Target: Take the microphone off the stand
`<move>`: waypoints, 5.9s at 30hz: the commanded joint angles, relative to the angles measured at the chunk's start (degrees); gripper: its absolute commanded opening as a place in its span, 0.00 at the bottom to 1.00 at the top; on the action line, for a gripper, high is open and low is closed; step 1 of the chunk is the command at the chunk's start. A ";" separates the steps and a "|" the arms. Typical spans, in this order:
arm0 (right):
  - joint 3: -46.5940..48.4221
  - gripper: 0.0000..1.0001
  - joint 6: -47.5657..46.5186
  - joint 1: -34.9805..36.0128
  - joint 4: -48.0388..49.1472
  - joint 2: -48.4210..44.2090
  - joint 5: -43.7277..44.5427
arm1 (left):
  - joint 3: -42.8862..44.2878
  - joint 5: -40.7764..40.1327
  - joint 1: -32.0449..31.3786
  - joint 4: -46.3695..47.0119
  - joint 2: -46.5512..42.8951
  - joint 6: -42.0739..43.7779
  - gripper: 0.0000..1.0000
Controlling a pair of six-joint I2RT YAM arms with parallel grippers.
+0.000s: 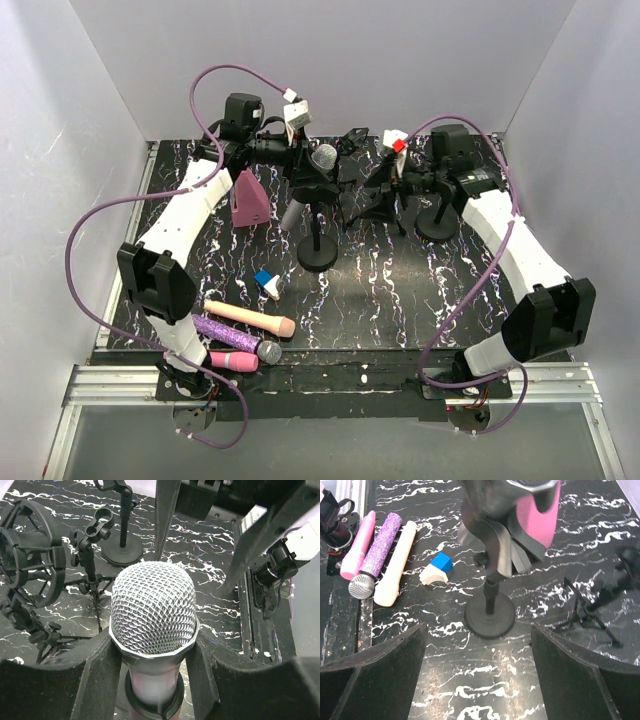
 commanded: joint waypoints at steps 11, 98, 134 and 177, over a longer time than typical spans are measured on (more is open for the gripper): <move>7.42 0.93 -3.00 6.76 9.13 7.53 -1.75 | 17.51 4.97 -2.05 -29.33 2.78 26.71 0.17; 8.57 0.01 -2.21 9.93 -10.12 17.28 -2.55 | 15.92 -10.41 -3.29 7.30 -10.75 4.14 0.00; 12.17 0.87 5.08 9.75 -9.06 7.00 -0.26 | -2.49 -33.00 -3.29 -49.37 -22.52 50.54 0.00; 16.13 0.84 1.66 7.11 -17.68 7.53 2.99 | -46.55 -31.59 -3.46 -23.02 -16.28 60.40 0.54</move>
